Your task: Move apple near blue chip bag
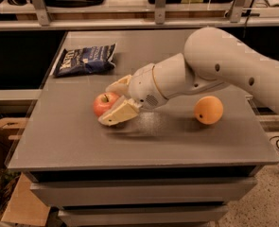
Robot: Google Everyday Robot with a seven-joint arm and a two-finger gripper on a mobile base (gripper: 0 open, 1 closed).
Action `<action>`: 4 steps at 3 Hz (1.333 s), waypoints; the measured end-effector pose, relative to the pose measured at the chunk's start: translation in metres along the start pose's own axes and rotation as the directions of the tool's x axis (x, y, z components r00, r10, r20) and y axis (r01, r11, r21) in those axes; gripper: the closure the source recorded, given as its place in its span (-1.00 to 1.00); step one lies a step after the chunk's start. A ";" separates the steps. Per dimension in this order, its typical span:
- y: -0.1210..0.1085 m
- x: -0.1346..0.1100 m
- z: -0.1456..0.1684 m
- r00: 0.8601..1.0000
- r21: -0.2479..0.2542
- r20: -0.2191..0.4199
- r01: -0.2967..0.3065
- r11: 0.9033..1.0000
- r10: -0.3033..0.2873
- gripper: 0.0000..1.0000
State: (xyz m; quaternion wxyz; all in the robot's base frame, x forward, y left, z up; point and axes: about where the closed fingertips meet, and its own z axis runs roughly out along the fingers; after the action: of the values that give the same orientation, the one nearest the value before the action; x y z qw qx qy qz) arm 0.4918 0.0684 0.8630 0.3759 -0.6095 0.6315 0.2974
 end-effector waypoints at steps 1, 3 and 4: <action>-0.001 0.001 0.003 1.000 -0.008 0.003 -0.004 1.000 0.004 0.23; -0.010 -0.017 0.001 0.999 -0.021 0.018 0.034 0.999 -0.033 1.00; -0.020 -0.038 0.000 0.997 -0.021 0.029 0.070 0.997 -0.069 1.00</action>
Offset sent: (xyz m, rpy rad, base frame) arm 0.0070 0.0042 0.0074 0.0234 -0.0026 0.0303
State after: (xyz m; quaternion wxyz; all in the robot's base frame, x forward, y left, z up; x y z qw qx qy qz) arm 0.5106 0.0873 0.8961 0.3884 -0.6309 0.6011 0.2996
